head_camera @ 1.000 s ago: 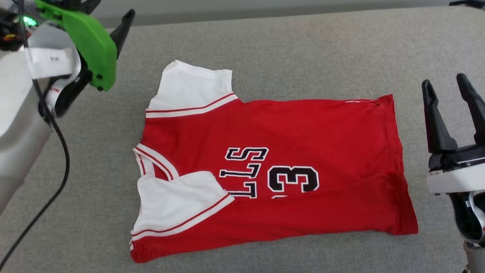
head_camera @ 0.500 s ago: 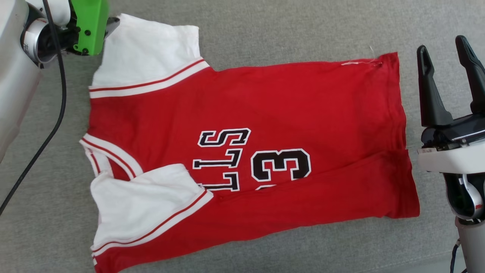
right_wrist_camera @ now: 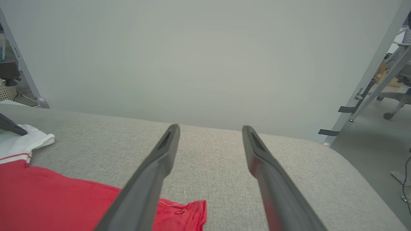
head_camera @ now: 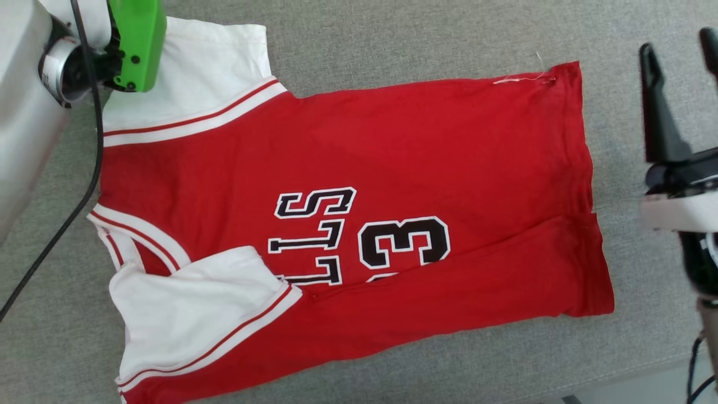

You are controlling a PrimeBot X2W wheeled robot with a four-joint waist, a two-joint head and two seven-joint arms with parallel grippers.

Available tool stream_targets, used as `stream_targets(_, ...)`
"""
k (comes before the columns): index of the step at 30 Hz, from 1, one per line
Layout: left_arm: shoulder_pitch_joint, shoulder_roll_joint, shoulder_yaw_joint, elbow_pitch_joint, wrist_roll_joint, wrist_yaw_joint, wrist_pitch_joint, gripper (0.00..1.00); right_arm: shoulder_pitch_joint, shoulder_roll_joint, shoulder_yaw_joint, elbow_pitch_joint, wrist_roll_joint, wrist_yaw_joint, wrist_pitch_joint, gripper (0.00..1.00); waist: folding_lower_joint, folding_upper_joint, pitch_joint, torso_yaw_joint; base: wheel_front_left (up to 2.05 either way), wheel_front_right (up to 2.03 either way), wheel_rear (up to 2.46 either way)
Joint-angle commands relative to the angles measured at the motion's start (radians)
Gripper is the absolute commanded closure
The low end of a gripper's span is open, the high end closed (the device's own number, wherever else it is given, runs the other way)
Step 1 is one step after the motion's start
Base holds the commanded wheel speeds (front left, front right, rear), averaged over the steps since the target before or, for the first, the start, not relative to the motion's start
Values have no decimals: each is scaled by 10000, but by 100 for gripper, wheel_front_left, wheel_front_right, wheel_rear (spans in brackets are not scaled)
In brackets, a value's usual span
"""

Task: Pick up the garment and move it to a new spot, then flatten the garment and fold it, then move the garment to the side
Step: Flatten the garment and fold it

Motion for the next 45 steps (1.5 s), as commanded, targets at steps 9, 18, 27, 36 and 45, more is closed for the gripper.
stream_targets(9, 591, 177, -431, -1264, -17, -29, -1808, 100, -1670, -2261, 512, 455, 121, -6, 2729, 0, -1, 0, -1040, 973, 0, 0, 0)
stream_targets(18, 1111, 410, -793, -2798, 372, 29, -2908, 100, -2782, -3853, 2323, 1883, 2477, -6, 7687, 0, -1, 0, -1245, 1682, 0, 0, 0)
stream_targets(27, 1095, 421, -954, -3840, 838, 345, -3138, 100, -3506, -3859, 3498, 3240, 3422, -6, 9119, 0, -1, 0, -781, 2193, 0, 0, 0)
stream_targets(36, 1147, 437, -917, -4112, 822, 417, -3334, 100, -3316, -3453, 4696, 4591, 3933, -6, 8950, 0, -1, 0, -652, 2331, 0, 0, 0)
stream_targets(45, 1649, 591, -906, -3896, 674, 406, -3835, 100, -3400, -3593, 4568, 4801, 3991, -6, 6457, 100, -1, 0, -1476, 2160, 0, 0, 0)
